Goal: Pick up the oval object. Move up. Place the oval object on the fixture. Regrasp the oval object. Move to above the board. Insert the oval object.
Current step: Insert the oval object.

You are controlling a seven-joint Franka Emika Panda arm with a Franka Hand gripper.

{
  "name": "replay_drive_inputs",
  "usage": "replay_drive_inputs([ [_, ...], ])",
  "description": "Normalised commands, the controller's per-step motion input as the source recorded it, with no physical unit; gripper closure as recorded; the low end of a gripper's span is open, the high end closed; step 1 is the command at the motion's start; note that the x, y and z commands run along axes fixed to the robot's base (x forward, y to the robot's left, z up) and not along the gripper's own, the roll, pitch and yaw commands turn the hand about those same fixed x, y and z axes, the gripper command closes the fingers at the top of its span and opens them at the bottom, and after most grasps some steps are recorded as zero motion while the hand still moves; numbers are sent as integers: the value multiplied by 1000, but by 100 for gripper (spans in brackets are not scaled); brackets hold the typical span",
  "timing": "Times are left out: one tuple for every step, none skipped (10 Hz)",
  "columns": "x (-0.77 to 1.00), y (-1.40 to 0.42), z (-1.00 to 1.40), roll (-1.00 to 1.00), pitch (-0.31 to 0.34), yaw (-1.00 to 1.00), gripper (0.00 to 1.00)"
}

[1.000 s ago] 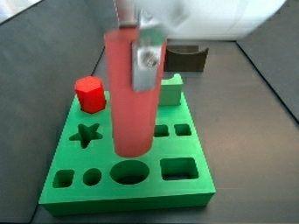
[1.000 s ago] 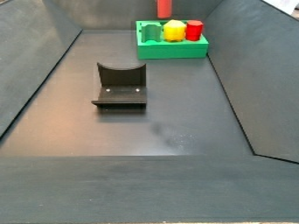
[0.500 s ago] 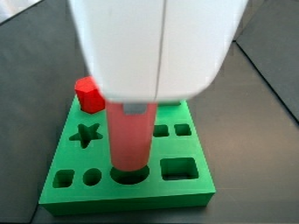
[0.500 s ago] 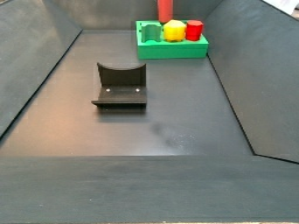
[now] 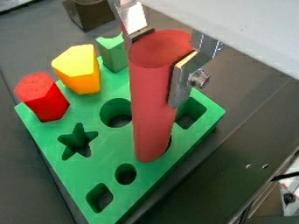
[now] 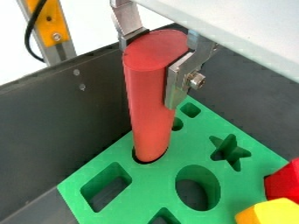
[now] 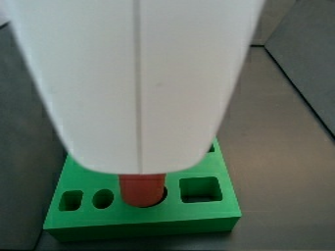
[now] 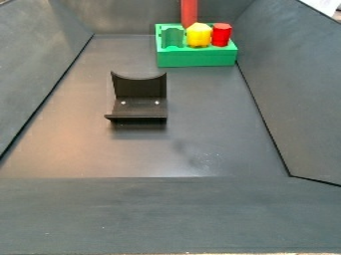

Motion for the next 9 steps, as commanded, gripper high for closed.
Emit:
replay_drive_inputs([
  [-26,-200,-694,0,-67,-557,100],
  [0,-163,-1000,13,-44,-540,100],
  [0,-89,-1000,19,-4,-474,100],
  [0,-86,-1000,21,-3,-471,100],
  [137,0,-1000,49,0,-349,100],
  [194,0,-1000,41,0,-271,100],
  [206,0,-1000,43,0,-303,100],
  [246,-6,-1000,51,0,-383,100],
  [297,0,-1000,49,0,-320,100],
])
